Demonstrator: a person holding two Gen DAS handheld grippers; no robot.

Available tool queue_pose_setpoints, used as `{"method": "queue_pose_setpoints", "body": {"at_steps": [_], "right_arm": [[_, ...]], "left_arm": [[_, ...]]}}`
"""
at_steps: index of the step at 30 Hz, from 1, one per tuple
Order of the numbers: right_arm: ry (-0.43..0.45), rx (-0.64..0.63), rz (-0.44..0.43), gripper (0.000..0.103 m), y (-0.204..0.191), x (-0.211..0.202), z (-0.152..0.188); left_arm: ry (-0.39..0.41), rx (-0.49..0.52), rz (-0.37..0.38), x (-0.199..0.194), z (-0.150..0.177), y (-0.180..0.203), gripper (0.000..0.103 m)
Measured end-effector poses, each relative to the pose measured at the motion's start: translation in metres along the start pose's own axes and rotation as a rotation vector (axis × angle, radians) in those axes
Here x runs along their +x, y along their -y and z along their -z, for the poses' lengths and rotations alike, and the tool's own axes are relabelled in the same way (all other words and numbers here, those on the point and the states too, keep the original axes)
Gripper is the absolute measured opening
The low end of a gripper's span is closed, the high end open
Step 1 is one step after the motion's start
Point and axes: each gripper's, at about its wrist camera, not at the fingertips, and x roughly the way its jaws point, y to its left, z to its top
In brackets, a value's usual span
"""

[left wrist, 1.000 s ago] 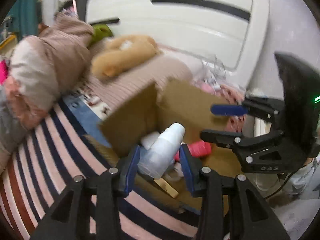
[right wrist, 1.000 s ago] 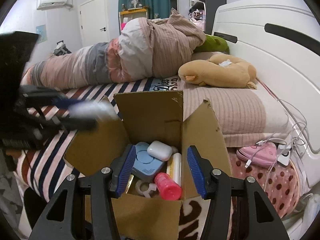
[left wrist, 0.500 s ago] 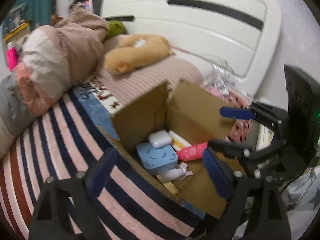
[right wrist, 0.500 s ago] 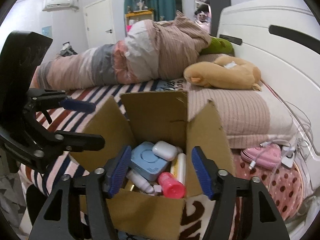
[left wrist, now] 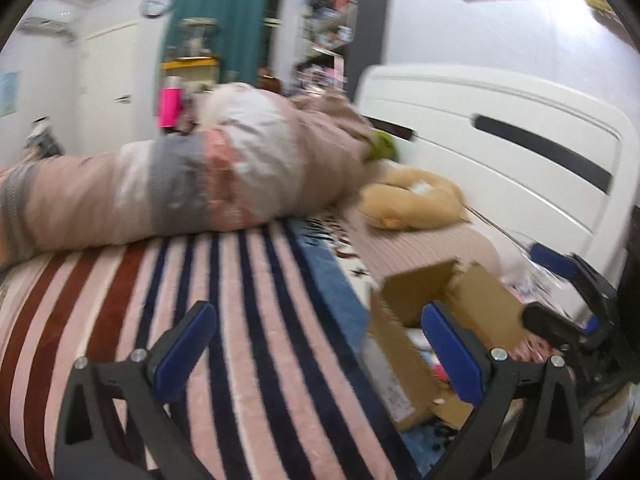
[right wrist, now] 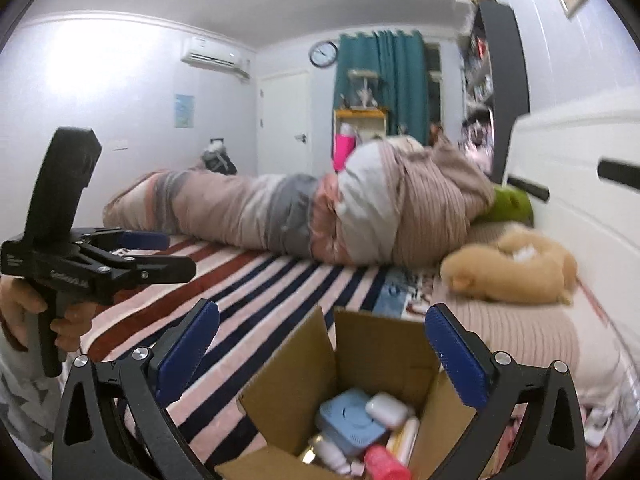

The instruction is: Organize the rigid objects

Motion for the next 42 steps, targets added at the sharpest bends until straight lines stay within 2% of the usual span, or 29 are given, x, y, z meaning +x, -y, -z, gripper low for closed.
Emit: {"method": "queue_pose_setpoints", "body": {"at_steps": [3,6,13,42], "right_arm": [[0.011,-0.018,-0.015,0.103,-0.004,0.001,-0.002],[0.004,-0.011,-0.047,0.103,-0.005,0.003,-0.001],[-0.010,0.009,-0.055,0.103,-0.004,0.007,0.001],[0.000,0.023,-0.081,0.103,-0.002,0.003,-0.004]], "left_arm": [[0.026,-0.035,-0.097,-0.007,0.006,-0.016,0.102],[0.036,-0.044,-0.150,-0.009,0.010,-0.024,0.102],[0.046,-0.048,-0.190,-0.014,0.014,-0.028,0.102],[0.066,-0.041,-0.217,-0.019,0.017,-0.028,0.102]]}}
